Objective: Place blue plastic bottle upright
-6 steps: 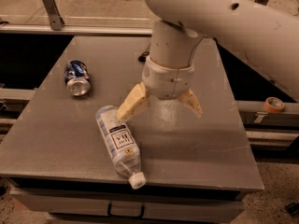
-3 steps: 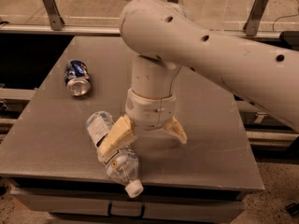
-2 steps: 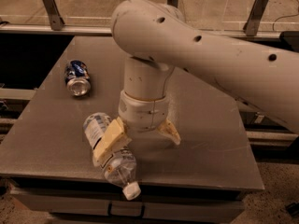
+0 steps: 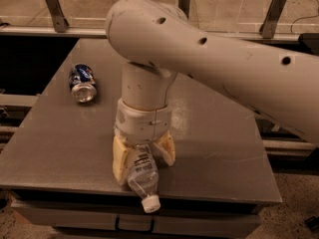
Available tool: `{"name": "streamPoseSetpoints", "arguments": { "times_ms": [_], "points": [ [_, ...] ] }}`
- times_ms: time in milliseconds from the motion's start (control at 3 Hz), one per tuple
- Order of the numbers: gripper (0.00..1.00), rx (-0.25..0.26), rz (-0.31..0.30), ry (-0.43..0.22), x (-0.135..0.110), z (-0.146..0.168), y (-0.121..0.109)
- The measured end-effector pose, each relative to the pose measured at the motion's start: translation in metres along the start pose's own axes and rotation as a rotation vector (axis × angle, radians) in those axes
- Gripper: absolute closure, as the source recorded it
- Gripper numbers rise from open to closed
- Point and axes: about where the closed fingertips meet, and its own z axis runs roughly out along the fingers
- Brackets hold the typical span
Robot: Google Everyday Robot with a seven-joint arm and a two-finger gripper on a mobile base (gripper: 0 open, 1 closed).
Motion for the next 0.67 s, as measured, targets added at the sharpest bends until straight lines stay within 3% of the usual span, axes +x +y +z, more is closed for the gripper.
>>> {"name": "streamPoseSetpoints", "arguments": {
  "times_ms": [667],
  "points": [
    [0.87,-0.061,-0.039,0.083,0.012,-0.027,-0.028]
  ]
}}
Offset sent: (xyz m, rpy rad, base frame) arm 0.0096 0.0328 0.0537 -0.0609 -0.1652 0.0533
